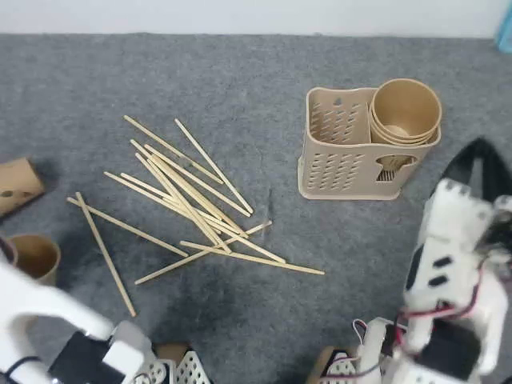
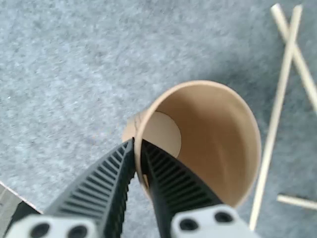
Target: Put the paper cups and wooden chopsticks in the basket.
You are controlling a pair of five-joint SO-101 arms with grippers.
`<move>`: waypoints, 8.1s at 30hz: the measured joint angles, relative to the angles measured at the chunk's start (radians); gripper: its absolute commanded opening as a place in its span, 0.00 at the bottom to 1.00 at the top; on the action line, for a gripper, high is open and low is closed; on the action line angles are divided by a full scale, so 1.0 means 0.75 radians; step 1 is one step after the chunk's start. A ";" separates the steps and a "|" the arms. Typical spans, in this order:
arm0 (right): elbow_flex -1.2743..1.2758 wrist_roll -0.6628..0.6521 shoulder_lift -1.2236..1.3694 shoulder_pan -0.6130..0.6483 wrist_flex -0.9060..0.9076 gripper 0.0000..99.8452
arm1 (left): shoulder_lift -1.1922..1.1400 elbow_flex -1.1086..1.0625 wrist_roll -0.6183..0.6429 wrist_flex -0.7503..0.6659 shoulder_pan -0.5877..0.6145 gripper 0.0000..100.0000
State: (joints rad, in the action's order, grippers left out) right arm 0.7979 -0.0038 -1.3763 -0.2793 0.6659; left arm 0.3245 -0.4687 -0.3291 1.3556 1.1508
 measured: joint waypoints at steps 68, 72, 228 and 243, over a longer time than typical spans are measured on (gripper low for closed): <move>0.417 0.039 0.471 0.325 -0.511 0.01 | 0.000 -0.072 0.213 -0.200 -0.102 0.01; 0.325 0.039 0.409 0.321 -0.387 0.01 | 0.000 -0.070 0.213 -0.200 -0.110 0.01; 1.084 -0.475 0.129 -0.239 -0.016 0.01 | -0.927 0.959 1.066 -0.309 0.002 0.02; 1.084 -0.475 0.129 -0.239 -0.016 0.01 | -1.268 1.099 1.068 -0.366 -0.096 0.01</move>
State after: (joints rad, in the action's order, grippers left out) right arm 1.6111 -0.3598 -1.2797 -0.4588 0.6536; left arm -0.6268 0.3552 0.4718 1.0810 1.0787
